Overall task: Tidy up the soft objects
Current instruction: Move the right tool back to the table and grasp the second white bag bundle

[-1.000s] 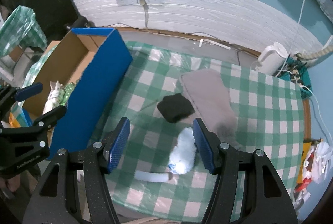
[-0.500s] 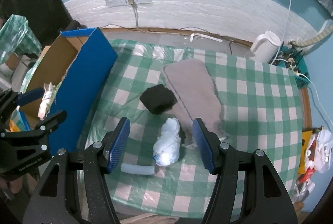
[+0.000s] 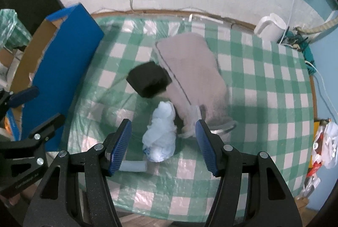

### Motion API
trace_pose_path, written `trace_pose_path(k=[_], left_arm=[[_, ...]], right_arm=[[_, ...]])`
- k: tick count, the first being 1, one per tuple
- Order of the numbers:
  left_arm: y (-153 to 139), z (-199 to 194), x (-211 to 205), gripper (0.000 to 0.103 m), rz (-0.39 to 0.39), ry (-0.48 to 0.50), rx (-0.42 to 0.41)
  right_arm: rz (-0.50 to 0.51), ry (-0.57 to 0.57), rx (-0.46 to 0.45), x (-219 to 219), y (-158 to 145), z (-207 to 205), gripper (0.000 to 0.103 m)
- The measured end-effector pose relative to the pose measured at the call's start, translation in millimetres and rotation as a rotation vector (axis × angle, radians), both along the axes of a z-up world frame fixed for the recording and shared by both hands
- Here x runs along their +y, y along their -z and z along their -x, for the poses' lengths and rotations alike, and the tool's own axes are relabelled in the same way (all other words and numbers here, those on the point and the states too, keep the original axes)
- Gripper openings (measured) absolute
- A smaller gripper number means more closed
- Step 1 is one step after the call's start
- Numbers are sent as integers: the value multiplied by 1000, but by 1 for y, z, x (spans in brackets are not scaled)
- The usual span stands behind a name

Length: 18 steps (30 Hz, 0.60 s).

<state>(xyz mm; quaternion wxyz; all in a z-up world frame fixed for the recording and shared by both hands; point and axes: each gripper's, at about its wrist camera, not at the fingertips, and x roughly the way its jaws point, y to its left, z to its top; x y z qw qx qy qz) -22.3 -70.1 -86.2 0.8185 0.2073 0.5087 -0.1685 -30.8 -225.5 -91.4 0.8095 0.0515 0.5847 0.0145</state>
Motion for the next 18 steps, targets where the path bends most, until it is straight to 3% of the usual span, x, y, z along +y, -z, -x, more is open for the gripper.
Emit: trace_pose_path(k=[18], left_arm=[[37, 2, -12, 67, -35, 35, 61]], right_arm=[[48, -63, 109, 17, 60, -10, 63]])
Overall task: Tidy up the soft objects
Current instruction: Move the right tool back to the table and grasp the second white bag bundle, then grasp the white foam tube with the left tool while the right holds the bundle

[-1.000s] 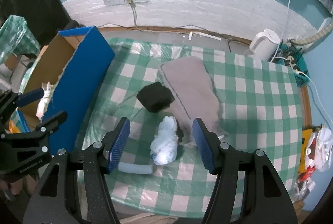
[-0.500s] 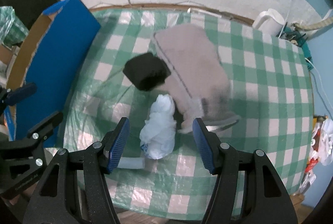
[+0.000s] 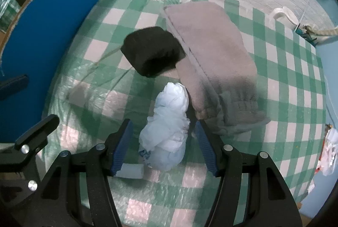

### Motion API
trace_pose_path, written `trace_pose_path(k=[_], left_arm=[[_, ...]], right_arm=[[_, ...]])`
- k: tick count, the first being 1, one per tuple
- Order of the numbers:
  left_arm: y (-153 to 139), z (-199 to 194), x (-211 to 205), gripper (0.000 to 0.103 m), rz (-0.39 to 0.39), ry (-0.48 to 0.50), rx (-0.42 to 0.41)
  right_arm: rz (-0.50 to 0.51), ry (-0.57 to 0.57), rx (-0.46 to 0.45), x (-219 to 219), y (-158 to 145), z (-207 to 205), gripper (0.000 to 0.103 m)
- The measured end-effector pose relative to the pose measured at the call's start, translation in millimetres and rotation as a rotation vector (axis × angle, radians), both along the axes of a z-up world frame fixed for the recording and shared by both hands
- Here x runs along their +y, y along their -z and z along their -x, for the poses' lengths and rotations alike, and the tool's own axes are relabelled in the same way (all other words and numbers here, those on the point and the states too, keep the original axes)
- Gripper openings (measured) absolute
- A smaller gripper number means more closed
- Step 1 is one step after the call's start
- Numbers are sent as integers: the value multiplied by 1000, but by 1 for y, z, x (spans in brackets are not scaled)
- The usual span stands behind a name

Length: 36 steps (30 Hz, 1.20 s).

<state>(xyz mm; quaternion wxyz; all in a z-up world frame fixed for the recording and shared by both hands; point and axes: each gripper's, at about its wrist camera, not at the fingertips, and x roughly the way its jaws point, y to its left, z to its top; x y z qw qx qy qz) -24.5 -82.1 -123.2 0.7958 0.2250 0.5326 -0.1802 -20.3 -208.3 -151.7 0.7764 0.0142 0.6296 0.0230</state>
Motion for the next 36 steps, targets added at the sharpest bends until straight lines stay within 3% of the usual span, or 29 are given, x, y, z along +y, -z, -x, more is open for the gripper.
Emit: trace_pose_path(k=[3, 5, 11, 21, 36], left_arm=[[2, 2, -2, 67, -1, 11, 3], [4, 2, -4, 67, -2, 19, 6], [8, 4, -8, 67, 7, 44, 30], [14, 19, -23, 67, 37, 140, 82], [39, 45, -56, 67, -5, 276, 158]], right_arm=[[0, -3, 16, 0, 7, 0, 62], [-2, -7, 30, 1, 13, -2, 49], [-12, 8, 16, -10, 13, 1, 41], [-72, 72, -27, -32, -14, 10, 40], [-93, 115, -45, -48, -33, 40, 40]])
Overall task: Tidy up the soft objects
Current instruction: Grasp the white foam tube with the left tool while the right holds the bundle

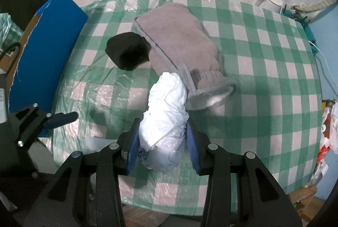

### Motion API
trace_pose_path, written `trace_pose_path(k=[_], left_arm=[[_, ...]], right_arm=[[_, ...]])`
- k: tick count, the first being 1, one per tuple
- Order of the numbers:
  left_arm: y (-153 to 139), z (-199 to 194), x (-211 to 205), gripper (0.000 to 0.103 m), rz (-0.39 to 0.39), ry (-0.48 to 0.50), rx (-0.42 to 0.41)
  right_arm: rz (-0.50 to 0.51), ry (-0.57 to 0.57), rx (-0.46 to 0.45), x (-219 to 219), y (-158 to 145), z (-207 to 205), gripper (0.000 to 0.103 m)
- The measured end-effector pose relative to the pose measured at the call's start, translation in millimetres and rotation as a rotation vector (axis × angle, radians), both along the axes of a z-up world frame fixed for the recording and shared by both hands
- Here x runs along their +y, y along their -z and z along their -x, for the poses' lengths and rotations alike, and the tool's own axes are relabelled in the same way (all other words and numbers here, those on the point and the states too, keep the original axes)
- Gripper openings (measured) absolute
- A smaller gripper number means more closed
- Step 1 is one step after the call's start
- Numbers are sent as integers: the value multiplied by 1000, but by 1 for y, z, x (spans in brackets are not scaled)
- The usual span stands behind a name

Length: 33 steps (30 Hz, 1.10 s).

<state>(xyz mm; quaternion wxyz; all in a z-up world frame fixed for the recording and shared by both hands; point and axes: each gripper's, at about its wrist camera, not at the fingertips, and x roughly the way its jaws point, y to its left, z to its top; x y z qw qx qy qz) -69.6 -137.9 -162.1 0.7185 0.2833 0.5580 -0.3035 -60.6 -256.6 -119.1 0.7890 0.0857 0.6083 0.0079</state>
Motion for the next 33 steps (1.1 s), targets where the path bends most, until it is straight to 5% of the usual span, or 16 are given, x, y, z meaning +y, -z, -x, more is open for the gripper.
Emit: trace_pose_path(k=[7, 9, 20, 33], left_arm=[[13, 6, -6, 66, -30, 25, 21], [17, 7, -6, 53, -37, 21, 25], [20, 12, -10, 15, -31, 54, 29], [-8, -5, 3, 12, 48, -29, 24]], right_arm=[[-13, 6, -4, -4, -1, 4, 40], [-19, 8, -7, -5, -1, 4, 40], [-20, 11, -10, -7, -1, 6, 40], [-23, 8, -41, -6, -14, 6, 40]])
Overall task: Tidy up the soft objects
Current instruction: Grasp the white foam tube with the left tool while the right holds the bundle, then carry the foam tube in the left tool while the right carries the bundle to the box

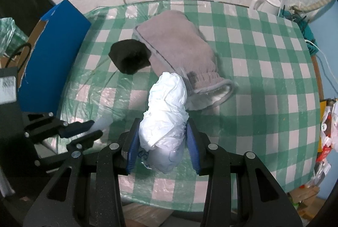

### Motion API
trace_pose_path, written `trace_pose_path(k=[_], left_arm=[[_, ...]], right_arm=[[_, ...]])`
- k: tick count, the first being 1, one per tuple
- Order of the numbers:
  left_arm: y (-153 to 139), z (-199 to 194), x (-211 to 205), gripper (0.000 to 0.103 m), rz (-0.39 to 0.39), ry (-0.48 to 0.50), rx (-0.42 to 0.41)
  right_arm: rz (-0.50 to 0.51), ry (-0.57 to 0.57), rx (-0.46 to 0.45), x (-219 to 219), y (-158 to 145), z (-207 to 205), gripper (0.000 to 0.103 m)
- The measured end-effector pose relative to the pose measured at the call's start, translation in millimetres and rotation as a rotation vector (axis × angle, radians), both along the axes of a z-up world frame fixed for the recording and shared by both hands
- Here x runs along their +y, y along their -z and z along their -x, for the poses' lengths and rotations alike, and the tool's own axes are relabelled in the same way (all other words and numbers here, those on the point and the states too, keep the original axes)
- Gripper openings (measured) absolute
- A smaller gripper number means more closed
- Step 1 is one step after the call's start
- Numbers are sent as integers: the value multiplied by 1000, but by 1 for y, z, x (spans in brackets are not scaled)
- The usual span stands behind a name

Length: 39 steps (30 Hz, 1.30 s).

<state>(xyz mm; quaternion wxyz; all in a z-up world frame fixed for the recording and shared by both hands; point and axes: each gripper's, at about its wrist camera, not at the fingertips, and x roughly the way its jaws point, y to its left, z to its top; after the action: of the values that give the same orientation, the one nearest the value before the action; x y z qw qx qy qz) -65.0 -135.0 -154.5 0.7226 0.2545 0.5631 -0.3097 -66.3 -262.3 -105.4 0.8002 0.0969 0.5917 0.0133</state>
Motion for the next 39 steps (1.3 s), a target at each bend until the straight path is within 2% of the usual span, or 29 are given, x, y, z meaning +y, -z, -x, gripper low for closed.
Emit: trace_pose_path(k=[7, 17, 30, 39], left_arm=[[-27, -7, 7, 12, 51, -49, -38], [-53, -26, 21, 12, 72, -106, -133], [-87, -42, 61, 12, 85, -195, -225], [-104, -48, 93, 12, 107, -247, -257]], right_arm=[[13, -14, -24, 5, -10, -1, 40], [38, -51, -67, 20, -30, -6, 40], [48, -102, -128, 49, -61, -22, 40], [54, -150, -152, 78, -76, -35, 40]])
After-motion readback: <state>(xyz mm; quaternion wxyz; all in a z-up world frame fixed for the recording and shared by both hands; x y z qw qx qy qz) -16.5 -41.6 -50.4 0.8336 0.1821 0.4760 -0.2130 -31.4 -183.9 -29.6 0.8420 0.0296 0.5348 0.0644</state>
